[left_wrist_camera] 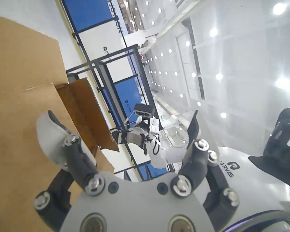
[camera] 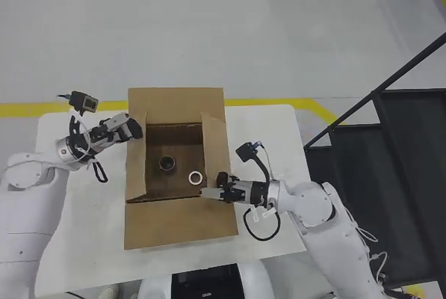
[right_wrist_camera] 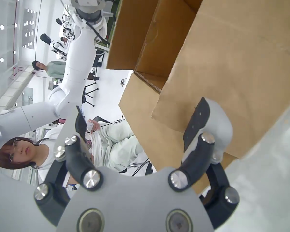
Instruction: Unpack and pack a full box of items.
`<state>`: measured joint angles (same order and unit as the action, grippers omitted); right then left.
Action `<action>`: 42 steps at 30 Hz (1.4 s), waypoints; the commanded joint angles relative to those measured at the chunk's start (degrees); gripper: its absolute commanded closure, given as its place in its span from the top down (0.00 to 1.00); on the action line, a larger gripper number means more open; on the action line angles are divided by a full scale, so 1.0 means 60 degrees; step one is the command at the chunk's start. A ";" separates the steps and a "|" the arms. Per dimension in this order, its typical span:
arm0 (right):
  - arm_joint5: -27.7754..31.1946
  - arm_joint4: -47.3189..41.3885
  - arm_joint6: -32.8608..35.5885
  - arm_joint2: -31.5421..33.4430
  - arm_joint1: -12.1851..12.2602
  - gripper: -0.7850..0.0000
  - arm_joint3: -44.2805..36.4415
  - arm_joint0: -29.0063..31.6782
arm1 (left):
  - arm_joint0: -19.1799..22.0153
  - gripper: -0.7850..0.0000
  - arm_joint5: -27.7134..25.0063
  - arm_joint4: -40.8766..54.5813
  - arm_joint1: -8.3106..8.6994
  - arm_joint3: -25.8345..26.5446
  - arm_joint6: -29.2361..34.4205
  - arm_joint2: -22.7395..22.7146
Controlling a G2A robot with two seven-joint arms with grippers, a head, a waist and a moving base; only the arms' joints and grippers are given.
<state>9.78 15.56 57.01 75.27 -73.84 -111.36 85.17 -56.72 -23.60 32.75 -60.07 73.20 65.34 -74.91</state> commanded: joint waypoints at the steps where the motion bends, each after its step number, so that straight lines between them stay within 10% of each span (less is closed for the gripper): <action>1: -0.0031 0.0083 -0.0079 -0.0245 0.0001 1.00 0.0167 -0.0096 | 0.0286 1.00 -0.0017 -0.0077 -0.0104 -0.0479 0.0232 0.0559; 21: -0.0226 0.1056 -0.0323 -0.1271 0.0170 1.00 0.0500 -0.0440 | 0.1041 1.00 -0.0181 -0.0434 -0.0291 -0.1894 0.1292 0.1448; 42: 0.0536 0.0977 0.1705 0.1394 0.0925 1.00 -0.0545 0.2509 | -0.0802 1.00 0.0487 0.0366 0.0393 0.0712 0.0568 -0.1656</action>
<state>12.88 21.34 67.73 83.99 -68.36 -115.14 99.39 -60.89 -20.81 35.00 -57.90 76.61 69.01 -83.88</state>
